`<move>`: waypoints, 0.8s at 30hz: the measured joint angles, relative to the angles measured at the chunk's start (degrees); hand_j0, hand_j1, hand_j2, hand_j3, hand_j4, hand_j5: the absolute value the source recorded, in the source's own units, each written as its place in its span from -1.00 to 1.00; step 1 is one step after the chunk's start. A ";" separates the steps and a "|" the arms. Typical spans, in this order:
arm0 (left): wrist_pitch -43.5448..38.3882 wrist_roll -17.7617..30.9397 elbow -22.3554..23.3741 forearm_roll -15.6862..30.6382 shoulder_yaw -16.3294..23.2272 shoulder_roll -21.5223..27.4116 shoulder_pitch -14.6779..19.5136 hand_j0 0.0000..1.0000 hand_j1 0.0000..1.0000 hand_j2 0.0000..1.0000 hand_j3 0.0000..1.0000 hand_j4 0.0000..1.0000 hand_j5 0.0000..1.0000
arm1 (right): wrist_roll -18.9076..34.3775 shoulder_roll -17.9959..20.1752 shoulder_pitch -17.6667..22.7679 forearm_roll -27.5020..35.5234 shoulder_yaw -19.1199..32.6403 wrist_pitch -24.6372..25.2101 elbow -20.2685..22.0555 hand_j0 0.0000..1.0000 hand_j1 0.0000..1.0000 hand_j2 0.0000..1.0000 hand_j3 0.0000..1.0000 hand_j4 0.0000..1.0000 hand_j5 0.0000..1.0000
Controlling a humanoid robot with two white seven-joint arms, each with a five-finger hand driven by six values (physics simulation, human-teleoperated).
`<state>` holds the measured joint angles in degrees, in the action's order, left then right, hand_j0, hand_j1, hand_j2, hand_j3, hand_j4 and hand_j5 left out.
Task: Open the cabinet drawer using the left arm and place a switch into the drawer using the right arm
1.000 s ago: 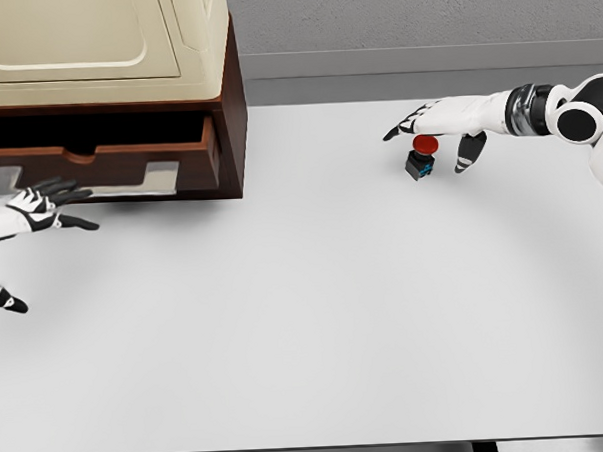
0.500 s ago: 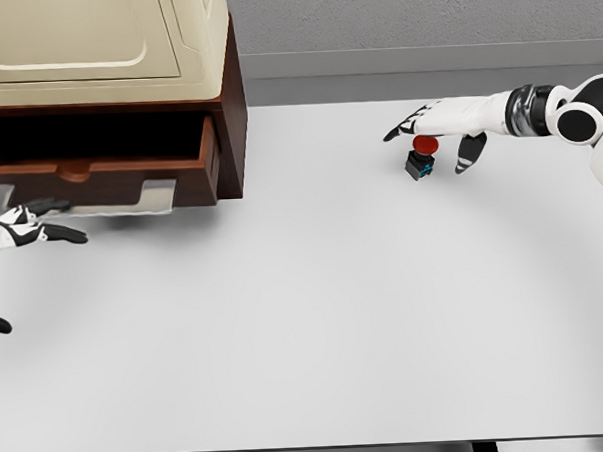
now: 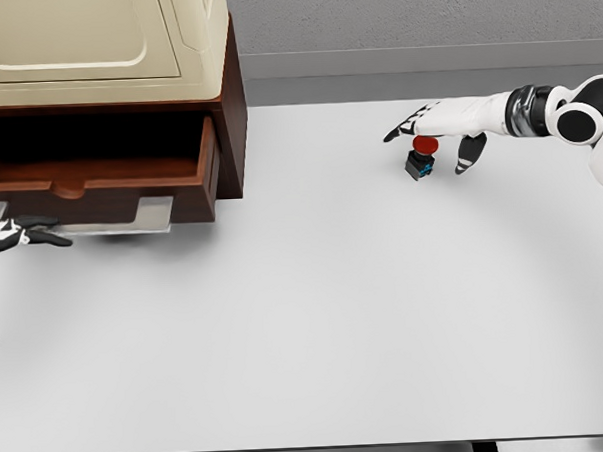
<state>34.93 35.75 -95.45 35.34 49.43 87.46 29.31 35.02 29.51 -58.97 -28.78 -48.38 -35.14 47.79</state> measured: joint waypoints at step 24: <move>0.16 -0.74 -3.05 2.06 -1.21 10.46 4.34 1.00 1.00 1.00 1.00 1.00 1.00 | 0.00 -0.36 -0.35 -0.14 -0.25 0.00 -0.95 0.72 0.72 0.72 0.72 0.72 0.72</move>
<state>35.09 35.01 -98.51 37.41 48.22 97.91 33.65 35.02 29.15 -59.33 -28.92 -48.63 -35.14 46.84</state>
